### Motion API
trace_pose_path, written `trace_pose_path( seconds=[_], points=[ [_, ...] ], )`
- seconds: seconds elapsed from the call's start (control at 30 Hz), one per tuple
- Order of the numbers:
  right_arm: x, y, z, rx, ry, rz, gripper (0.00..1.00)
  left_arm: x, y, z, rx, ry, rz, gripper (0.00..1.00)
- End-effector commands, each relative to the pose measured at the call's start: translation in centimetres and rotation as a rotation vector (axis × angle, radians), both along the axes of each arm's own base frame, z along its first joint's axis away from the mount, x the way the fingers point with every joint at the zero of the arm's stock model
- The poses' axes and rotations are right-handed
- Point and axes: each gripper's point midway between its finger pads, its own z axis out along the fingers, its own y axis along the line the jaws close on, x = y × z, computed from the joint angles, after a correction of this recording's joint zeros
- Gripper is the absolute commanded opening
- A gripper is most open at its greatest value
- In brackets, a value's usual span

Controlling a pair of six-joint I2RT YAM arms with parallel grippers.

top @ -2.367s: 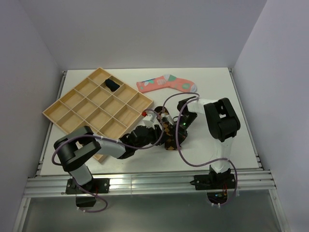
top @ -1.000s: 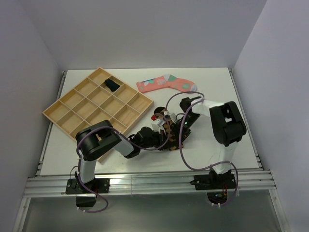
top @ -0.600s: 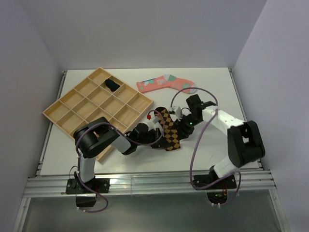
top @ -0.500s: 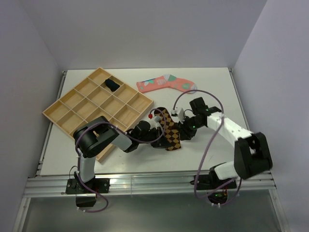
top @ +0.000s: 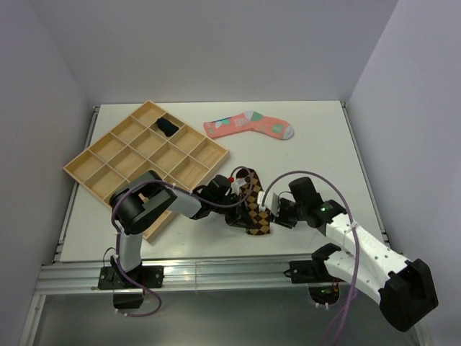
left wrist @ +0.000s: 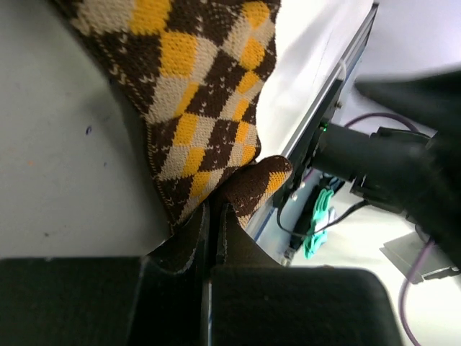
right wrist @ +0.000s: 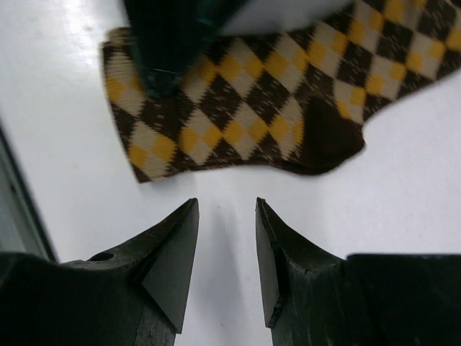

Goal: Roll the socks
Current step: Roll the sock at the center of the board.

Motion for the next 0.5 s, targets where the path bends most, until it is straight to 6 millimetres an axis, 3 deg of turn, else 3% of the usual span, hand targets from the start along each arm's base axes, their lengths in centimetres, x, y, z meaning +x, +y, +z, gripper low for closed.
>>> trace_pose_path(
  seconds=[0.0, 0.13, 0.47],
  points=[
    [0.4, 1.6, 1.1, 0.006, -0.116, 0.076, 0.45, -2.7, 3.5, -4.7, 0.220, 0.155, -0.025, 0.00],
    [-1.5, 3.4, 0.7, 0.006, -0.061, 0.168, 0.45, -2.1, 3.1, -4.5, 0.213, 0.166, -0.020, 0.00],
    [-3.6, 5.0, -0.7, -0.012, -0.004, 0.244, 0.48, -1.6, 2.3, -4.9, 0.213, 0.196, -0.017, 0.00]
  ],
)
